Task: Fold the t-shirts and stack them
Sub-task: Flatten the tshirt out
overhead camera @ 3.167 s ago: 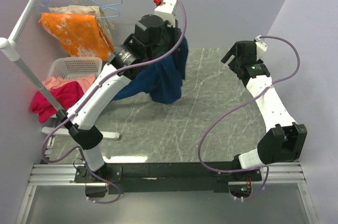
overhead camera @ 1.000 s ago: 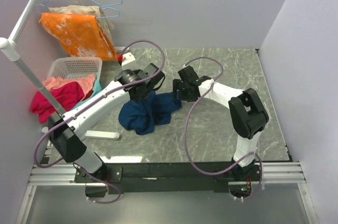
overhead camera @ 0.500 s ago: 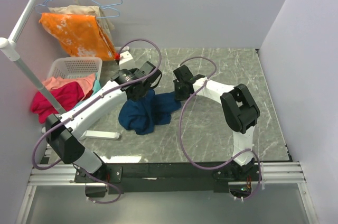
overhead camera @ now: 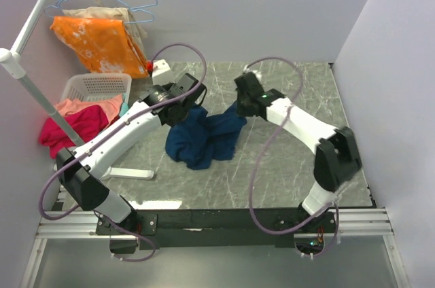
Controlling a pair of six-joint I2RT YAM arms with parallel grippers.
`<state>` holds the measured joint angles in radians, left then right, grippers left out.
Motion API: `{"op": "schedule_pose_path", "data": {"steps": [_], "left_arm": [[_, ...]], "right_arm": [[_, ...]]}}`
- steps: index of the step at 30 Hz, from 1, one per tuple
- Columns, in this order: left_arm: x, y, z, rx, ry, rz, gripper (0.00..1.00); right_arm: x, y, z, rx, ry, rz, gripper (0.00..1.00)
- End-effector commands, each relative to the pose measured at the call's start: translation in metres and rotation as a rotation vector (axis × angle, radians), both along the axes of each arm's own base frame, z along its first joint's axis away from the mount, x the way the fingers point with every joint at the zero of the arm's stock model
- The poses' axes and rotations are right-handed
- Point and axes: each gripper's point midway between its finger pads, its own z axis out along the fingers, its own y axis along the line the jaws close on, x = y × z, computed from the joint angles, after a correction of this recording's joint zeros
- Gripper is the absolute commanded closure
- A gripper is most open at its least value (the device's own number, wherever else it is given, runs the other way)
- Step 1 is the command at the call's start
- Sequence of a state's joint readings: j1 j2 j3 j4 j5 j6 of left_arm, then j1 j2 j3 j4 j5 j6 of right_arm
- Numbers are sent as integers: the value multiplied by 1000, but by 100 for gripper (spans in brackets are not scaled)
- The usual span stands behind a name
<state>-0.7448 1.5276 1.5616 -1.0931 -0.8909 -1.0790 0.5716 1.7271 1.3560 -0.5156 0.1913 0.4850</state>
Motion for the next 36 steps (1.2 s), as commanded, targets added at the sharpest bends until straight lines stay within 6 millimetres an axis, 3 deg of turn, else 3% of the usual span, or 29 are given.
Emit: {"op": "schedule_pose_path", "data": {"steps": [1,6,9,13,19,25,28,36], "left_arm": [[15,13,55,-17,-135,26,99],[24,25,79,-20,-191,39,99],[28,38,93,-39,-225,58,99],[34,63,115,-68,-292,88,99],[35,80,129,-42,-325,102,99],[25,88,170,-57,-410,85,99],[10,96,187,-82,-434,89,99],[-40,118,219,-119,-520,35,99]], "right_arm": [[14,-66,82,-82,-186,-175,100],[16,-144,129,-68,-271,-375,100],[12,-181,161,-36,-349,-474,100],[5,-212,198,-13,-442,-561,100],[-10,-231,231,26,-544,-625,100],[-36,-241,277,68,-678,-650,100],[-53,-246,295,80,-729,-660,100],[-94,-255,307,96,-795,-676,100]]}}
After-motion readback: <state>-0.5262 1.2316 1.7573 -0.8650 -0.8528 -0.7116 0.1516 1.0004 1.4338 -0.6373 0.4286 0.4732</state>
